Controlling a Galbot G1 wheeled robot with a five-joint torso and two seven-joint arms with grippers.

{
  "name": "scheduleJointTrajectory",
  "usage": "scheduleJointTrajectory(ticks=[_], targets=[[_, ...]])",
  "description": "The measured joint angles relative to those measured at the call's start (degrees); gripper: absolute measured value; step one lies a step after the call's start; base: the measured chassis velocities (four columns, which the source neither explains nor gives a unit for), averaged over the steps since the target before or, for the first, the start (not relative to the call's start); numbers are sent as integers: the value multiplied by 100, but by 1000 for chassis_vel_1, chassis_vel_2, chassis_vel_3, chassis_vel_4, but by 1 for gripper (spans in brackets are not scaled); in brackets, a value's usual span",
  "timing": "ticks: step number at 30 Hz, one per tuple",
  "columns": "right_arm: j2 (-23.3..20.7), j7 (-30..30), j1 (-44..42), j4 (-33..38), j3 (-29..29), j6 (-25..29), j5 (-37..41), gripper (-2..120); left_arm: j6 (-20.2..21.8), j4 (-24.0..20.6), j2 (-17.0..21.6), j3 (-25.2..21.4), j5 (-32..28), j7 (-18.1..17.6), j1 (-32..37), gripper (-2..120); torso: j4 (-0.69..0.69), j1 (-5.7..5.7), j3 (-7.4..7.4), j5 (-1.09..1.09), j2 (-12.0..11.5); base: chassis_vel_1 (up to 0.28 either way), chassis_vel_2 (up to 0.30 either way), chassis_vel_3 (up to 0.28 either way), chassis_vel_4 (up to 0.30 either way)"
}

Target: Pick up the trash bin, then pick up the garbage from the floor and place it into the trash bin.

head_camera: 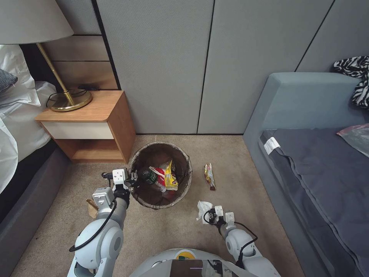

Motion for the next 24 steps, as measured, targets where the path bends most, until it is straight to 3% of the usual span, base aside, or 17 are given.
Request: scheduleJointTrajectory(ticks=[24], targets=[[-4,40,-20,78,52,147,-134,0,0,2,-2,12,0,2,-3,2,-2,0,0,-3,0,0,0,0,0]])
